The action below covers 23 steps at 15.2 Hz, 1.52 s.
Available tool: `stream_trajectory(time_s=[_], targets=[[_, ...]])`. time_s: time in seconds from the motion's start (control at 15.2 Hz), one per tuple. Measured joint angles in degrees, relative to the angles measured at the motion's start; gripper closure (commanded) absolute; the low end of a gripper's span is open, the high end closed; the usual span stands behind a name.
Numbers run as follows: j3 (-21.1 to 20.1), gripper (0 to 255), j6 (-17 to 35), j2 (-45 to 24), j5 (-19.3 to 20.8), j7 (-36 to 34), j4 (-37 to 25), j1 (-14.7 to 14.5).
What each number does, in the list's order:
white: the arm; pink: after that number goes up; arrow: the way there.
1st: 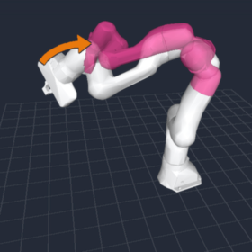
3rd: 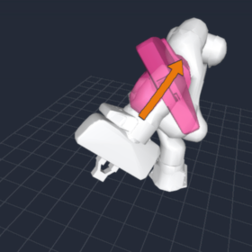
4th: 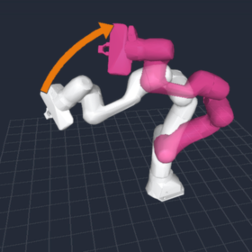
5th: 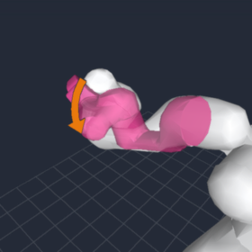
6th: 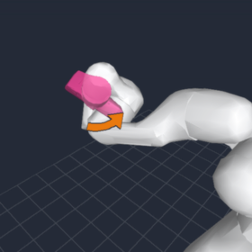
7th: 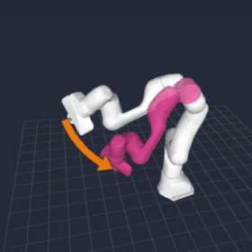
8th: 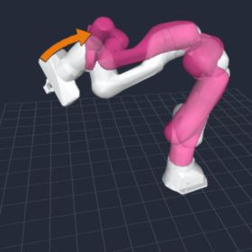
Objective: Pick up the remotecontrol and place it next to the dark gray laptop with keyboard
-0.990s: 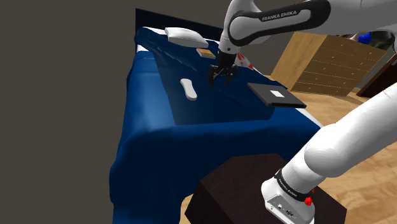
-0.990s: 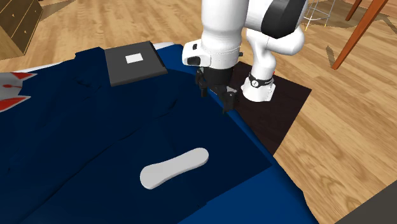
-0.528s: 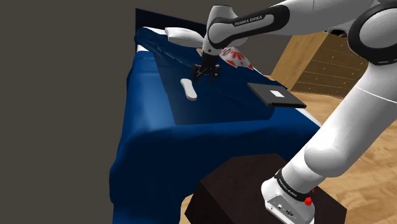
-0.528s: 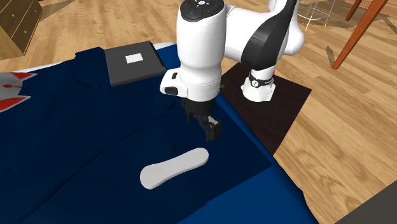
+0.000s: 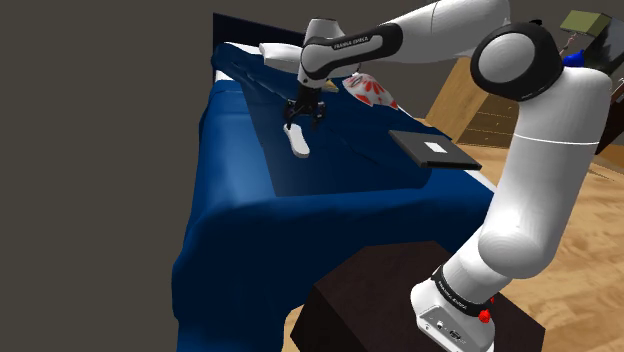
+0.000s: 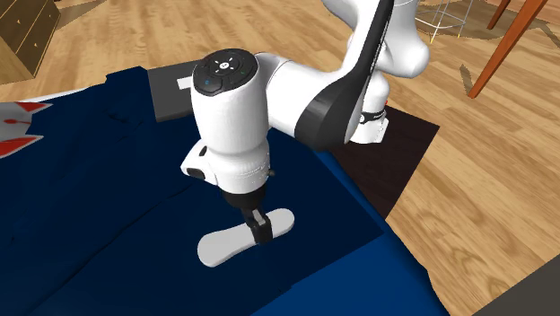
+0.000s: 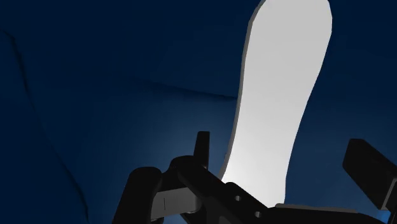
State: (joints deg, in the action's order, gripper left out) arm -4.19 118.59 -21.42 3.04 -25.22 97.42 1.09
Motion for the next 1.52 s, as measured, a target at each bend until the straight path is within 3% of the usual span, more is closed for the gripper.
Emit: stream_trajectory(time_s=[0.53,0.92,0.99,1.52], targets=[[0.24,0,4.42,-3.61,0.27,-0.68,0.68,-0.08],[0.26,0,4.81,-3.96,0.30,-0.72,0.68,-0.10],[0.26,255,4.81,-3.96,0.30,-0.72,0.68,-0.10],[0.26,255,4.81,-3.96,0.29,-0.72,0.67,-0.10]])
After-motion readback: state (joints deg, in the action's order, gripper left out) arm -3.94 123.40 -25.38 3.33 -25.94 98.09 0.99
